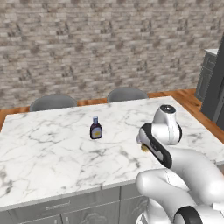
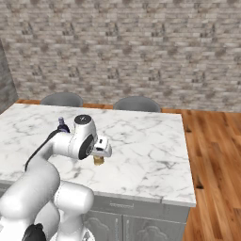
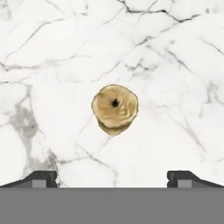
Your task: Pick the candle and candle from the dining table and place them in the open cabinet. Close the cabinet after placing the objects.
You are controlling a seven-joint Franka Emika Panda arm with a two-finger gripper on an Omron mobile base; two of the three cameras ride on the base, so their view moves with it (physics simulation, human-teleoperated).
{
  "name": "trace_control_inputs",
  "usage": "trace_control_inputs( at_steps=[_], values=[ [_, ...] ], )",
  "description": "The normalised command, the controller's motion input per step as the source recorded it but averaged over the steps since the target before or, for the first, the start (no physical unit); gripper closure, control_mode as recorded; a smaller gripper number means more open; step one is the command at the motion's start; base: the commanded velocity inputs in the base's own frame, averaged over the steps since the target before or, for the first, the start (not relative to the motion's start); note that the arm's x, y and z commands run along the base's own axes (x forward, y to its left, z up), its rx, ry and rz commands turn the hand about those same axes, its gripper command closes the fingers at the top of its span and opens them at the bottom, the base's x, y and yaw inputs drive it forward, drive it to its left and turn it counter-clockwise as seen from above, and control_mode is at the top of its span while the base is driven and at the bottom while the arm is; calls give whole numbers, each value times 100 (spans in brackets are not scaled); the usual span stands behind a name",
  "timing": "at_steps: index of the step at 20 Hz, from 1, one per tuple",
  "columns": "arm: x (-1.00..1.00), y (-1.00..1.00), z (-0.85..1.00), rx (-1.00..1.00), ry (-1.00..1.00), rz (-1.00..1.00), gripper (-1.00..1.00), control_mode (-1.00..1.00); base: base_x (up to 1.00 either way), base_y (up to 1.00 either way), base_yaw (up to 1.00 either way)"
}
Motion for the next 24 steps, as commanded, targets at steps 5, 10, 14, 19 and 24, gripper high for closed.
trace_control_inputs(
  at_steps=[5,10,14,19,24],
  values=[
    [27,0,-17,0,6,0,-100,-100,0,0,0],
    [27,0,-19,0,5,0,-100,-100,0,0,0],
    [22,0,-20,0,3,0,-100,-100,0,0,0],
    [13,0,-25,0,0,0,-100,-100,0,0,0],
    [6,0,-32,0,0,0,-100,-100,0,0,0]
  ],
)
